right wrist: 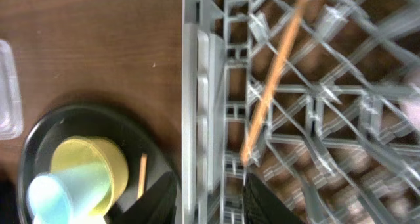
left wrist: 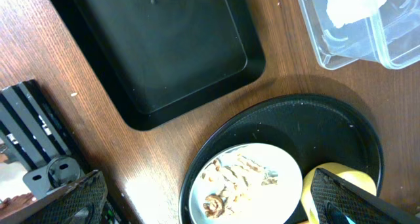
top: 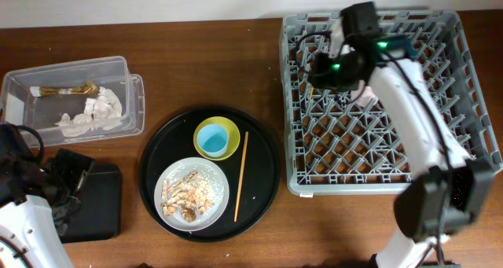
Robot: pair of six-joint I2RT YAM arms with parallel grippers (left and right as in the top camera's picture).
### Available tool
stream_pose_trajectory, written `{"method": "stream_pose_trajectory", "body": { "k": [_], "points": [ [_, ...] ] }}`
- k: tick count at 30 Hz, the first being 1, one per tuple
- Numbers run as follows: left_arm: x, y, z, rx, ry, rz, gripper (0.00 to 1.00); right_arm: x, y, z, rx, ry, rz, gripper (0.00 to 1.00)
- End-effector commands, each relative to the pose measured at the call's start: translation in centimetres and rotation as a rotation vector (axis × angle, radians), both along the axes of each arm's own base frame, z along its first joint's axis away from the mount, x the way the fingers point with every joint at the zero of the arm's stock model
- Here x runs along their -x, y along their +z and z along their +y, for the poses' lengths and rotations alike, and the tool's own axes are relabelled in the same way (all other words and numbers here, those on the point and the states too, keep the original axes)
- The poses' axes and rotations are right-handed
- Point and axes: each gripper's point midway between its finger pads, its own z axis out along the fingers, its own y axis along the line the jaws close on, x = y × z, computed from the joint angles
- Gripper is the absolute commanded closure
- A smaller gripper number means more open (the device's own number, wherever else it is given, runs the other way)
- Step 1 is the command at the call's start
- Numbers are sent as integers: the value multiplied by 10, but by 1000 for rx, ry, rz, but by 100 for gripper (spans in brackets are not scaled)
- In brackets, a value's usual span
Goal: Sort waste into correct bins and load items into the dishwasher rack
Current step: 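Carry the chopstick with the right gripper and insert it in the rack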
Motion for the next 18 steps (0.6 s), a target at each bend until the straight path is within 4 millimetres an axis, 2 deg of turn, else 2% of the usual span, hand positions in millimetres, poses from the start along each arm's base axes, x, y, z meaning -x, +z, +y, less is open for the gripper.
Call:
{"method": "stream_pose_trajectory", "body": {
  "k": [1,4,9,11,14,15,18],
  "points": [
    [-1,2,1,-3,7,-9,1,-11,-46,6,13,-22,77,65],
    [-1,2,1,-3,7,-9,1,-15,-69,-13,128,-67,98,65],
    [-1,2,1,-4,7,-8,1,-10,-66,-25,180,-111,128,67],
    [-1,2,1,-3,7,-9,1,-6,-56,-28,187,-138,149,74],
    [-1,2,1,-3,7,-9,1,0,-56,-24,173,-126,175,73],
    [-1,2,1,-4,7,-8,1,1,-55,-19,144,-115,181,69],
    [-1,2,1,-4,7,-8,1,1,-56,-4,131,-85,169,66]
  ]
}}
